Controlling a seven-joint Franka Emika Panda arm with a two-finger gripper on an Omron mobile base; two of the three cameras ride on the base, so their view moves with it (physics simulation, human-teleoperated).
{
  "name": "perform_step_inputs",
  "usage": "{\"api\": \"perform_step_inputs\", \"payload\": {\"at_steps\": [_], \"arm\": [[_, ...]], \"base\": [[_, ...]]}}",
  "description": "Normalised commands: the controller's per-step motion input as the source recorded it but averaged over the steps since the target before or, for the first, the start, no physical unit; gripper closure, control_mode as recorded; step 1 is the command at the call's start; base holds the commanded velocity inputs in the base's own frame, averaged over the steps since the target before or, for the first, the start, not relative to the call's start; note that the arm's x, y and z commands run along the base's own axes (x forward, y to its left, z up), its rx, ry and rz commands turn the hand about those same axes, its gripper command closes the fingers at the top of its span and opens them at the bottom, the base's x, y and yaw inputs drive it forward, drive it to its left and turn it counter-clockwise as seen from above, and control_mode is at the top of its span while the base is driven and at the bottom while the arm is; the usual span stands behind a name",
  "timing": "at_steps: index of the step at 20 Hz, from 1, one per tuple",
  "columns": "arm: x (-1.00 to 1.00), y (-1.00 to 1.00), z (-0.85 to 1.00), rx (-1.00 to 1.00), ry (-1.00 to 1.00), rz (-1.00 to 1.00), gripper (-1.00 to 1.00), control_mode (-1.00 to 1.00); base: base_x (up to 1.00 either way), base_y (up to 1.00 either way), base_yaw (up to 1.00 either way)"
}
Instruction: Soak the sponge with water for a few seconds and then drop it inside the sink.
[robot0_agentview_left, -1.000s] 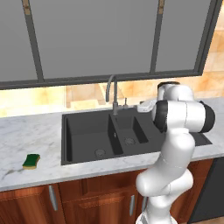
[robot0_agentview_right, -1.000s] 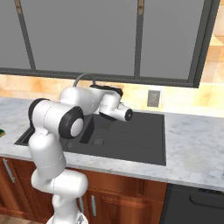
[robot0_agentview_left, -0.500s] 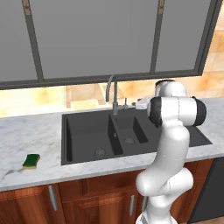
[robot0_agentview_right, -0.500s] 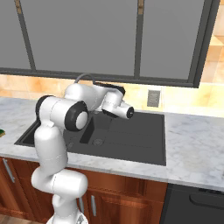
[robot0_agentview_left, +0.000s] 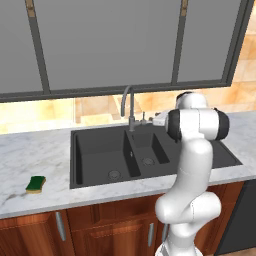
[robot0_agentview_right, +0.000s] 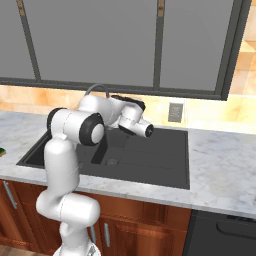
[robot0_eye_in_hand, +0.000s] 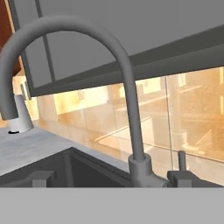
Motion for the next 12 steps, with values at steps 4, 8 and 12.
{"api": "perform_step_inputs", "payload": {"at_steps": [4,8,12], "arm": [[0.09,0.08,-0.11,0.0,-0.01,0.0,-1.0,-1.0],[0.15,0.09,-0.08,0.0,0.0,0.0,-1.0,-1.0],[0.23,0.0,0.0,0.0,0.0,0.0,-1.0,-1.0]], "base": [[0.0,0.0,0.0],[0.0,0.0,0.0],[0.0,0.0,0.0]]}}
